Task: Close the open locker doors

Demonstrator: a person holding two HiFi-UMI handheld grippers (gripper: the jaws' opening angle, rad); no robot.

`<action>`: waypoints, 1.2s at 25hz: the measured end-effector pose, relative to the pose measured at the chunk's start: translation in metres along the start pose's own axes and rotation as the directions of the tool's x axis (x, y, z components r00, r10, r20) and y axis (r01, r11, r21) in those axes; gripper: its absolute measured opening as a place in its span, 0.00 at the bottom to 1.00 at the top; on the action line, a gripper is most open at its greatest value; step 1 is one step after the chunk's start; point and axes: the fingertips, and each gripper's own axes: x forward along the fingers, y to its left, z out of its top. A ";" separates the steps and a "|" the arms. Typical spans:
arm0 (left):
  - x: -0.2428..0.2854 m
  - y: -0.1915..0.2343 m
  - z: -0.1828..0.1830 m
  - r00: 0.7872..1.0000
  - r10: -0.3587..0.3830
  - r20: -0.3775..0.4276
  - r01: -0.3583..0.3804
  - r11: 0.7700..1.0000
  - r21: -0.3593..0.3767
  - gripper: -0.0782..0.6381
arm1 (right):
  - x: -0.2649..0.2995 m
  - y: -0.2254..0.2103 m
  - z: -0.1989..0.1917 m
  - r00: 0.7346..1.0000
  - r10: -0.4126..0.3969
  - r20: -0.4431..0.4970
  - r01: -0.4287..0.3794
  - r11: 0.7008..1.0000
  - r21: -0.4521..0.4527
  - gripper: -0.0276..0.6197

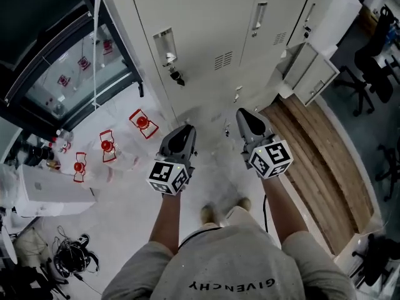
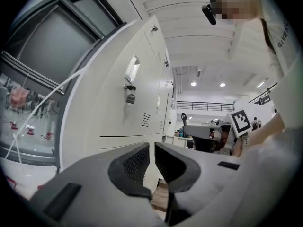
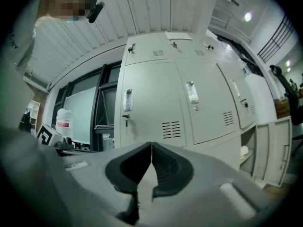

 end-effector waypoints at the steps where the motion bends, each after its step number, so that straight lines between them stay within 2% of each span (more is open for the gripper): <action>1: 0.007 -0.009 -0.002 1.000 -0.023 -0.004 0.023 1.000 0.000 0.15 | -0.011 -0.010 0.000 1.000 -0.024 0.000 0.024 1.000 -0.001 0.05; 7: 0.064 -0.075 -0.015 0.989 -0.143 -0.034 0.143 0.990 0.002 0.15 | -0.081 -0.079 0.004 0.989 -0.147 -0.006 0.147 0.989 0.004 0.04; 16: 0.136 -0.162 -0.034 0.956 -0.283 -0.074 0.284 0.959 0.003 0.15 | -0.171 -0.162 0.013 0.956 -0.294 0.005 0.294 0.956 -0.021 0.04; 23: 0.187 -0.218 -0.045 0.940 -0.331 -0.085 0.333 0.943 0.013 0.15 | -0.233 -0.229 0.019 0.925 -0.381 0.011 0.381 0.924 -0.018 0.04; 30: 0.233 -0.258 -0.055 0.941 -0.327 -0.081 0.330 0.944 0.024 0.15 | -0.279 -0.292 0.023 0.908 -0.419 0.015 0.420 0.907 -0.027 0.04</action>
